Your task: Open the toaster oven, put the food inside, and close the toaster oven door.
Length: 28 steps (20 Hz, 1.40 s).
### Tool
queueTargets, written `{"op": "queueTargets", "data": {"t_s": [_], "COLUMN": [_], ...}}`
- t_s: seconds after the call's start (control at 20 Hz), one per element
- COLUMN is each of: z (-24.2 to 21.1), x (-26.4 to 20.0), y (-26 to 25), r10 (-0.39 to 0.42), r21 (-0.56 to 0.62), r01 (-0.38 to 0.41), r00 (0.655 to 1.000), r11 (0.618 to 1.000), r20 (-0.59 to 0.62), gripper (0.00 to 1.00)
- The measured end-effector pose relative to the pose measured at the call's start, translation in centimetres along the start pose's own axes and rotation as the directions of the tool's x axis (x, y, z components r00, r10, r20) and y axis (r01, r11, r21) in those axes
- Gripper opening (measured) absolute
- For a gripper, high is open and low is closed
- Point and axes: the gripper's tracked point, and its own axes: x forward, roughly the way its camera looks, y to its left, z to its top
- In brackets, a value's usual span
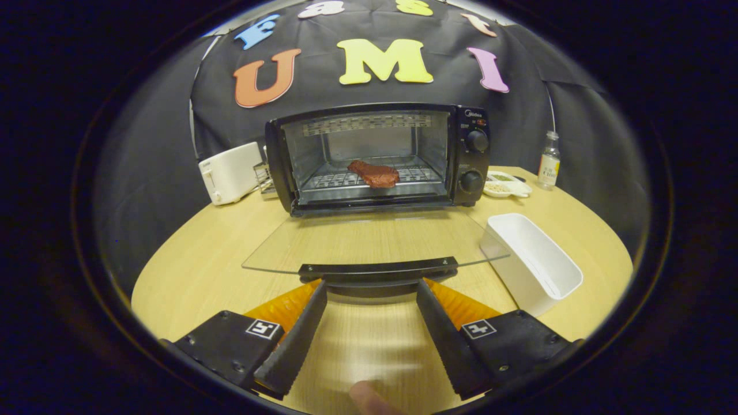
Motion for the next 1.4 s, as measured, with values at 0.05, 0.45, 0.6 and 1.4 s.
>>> {"op": "queueTargets", "data": {"t_s": [0.05,0.45,0.6,1.4], "z": [-0.1,0.0,0.9,9.8], "x": [0.1,0.2,-0.1,-1.9], "y": [0.0,-0.2,0.0,0.8], "r10": [-0.006,-0.028,-0.027,-0.017], "r21": [-0.001,-0.013,-0.018,-0.088], "r01": [0.006,0.028,0.028,0.042], "r00": [1.0,1.0,0.999,0.962], "r11": [1.0,1.0,0.999,0.995], "r20": [-0.005,0.001,0.029,0.273], "gripper": [0.99,0.99,0.99,1.0]}}
